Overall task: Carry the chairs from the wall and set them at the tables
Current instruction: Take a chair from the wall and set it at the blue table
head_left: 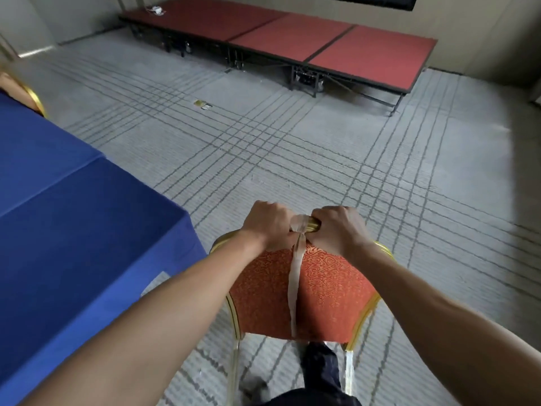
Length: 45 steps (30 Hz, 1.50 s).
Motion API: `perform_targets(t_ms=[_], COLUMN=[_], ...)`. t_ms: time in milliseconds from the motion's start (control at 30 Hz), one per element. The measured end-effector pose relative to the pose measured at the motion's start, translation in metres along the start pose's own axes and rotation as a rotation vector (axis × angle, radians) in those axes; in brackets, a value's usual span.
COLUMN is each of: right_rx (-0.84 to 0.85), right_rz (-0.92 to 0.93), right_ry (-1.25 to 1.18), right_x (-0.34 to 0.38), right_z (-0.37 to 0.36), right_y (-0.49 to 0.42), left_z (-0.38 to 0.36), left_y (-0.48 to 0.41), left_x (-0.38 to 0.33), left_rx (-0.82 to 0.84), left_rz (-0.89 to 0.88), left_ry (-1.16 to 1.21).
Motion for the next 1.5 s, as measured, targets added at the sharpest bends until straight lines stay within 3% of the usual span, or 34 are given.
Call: perform_targets(t_ms=[333, 567, 800, 1100, 1300, 1500], right_rx=[-0.175, -0.330, -0.401, -0.239, -0.162, -0.206], right_rz=[0.238, 0.453, 0.598, 0.770, 0.972, 1.223], right_ry=[-0.010, -0.051, -0.070, -0.025, 0.019, 0.035], right_x=[-0.088, -0.078, -0.019, 0.089, 0.184, 0.276], right_z=[-0.008, -0.012, -0.016, -0.010, -0.023, -0.015], right_y=[-0.242, -0.415, -0.600, -0.797, -0.916, -1.015], left_z=[0.006, 0.020, 0.042, 0.104, 0.135, 0.167], left_y=[-0.203, -0.292, -0.362, -0.399, -0.406, -0.401], left_x=[0.113, 0.236, 0.396, 0.586, 0.713, 0.818], left_rx=[-0.016, -0.036, -0.051, -0.025, 0.002, -0.060], left_rz=[0.282, 0.455, 0.584, 0.751, 0.918, 1.156], left_ry=[-0.080, -0.094, -0.100, -0.206, -0.249, -0.203])
Point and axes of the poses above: each hand's wrist, its own y-axis away from the middle knuckle, its own z-axis out of the back of the hand, x = y × z, the point moved 8 cm from there along -y, towards the middle knuckle, and after that the axes turned 12 degrees about y, right-handed, at the moved point
